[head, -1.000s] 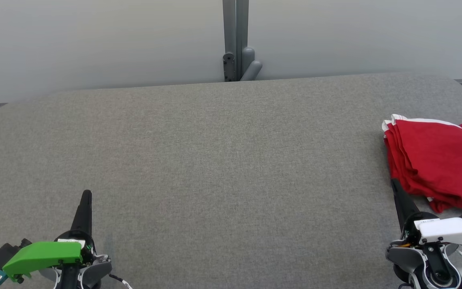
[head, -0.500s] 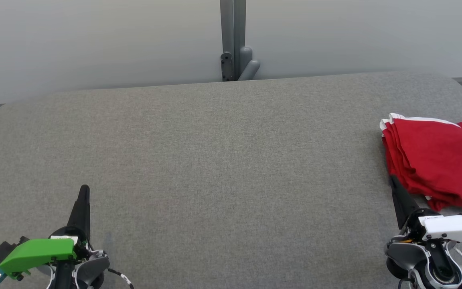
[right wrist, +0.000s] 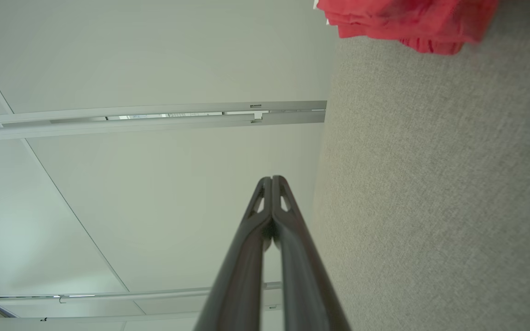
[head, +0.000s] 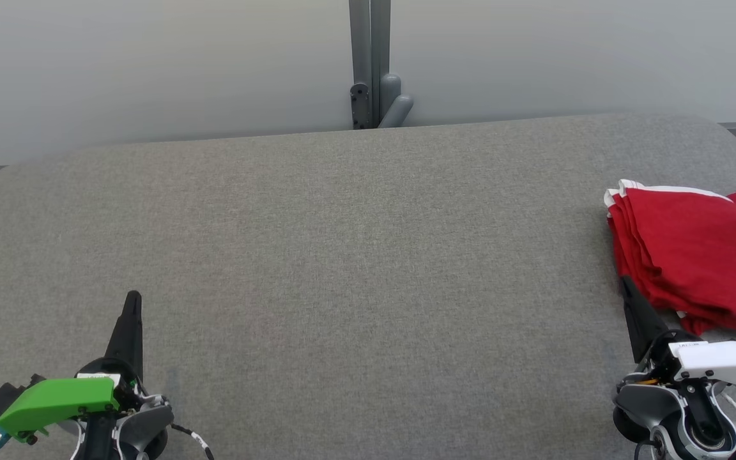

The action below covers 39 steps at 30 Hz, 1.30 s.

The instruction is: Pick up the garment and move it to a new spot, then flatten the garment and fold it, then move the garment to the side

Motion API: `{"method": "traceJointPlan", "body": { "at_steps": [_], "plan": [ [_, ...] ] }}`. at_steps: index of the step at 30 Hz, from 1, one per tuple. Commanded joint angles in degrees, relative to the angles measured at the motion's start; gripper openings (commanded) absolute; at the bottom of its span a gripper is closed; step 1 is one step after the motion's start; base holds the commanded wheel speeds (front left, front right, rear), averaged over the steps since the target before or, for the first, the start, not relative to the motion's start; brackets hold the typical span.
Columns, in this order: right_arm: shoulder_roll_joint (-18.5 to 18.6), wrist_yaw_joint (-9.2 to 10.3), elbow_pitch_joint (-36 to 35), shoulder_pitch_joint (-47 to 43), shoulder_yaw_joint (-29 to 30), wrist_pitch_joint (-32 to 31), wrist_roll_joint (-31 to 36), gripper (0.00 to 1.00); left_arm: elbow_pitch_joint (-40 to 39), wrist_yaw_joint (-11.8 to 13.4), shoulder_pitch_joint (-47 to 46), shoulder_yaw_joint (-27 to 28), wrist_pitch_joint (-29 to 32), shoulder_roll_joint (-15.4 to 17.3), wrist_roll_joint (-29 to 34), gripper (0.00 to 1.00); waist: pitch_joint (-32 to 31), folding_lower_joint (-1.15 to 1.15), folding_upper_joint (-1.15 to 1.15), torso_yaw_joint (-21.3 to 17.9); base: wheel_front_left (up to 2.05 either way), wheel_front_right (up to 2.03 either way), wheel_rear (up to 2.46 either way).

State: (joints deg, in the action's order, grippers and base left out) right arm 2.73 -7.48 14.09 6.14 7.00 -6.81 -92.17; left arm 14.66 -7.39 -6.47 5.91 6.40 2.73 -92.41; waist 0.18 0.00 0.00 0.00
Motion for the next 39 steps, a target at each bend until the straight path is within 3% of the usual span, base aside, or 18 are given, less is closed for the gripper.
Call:
{"method": "traceJointPlan", "body": {
  "at_steps": [1, 39],
  "plan": [
    [0.3, -0.02, 0.1, 0.3, 0.2, -0.2, -0.3, 0.0, -0.3, -0.2, -0.6, 0.3, 0.0, 0.3, -0.1, 0.0, 0.0, 0.0, 0.0, 0.0, 0.0, 0.0, 0.0],
    [0.3, -0.02, 0.1, 0.3, 0.2, -0.2, -0.3, 0.0, -0.3, -0.2, -0.6, 0.3, 0.0, 0.3, -0.1, 0.0, 0.0, 0.0, 0.0, 0.0, 0.0, 0.0, 0.0]
  ]
}}
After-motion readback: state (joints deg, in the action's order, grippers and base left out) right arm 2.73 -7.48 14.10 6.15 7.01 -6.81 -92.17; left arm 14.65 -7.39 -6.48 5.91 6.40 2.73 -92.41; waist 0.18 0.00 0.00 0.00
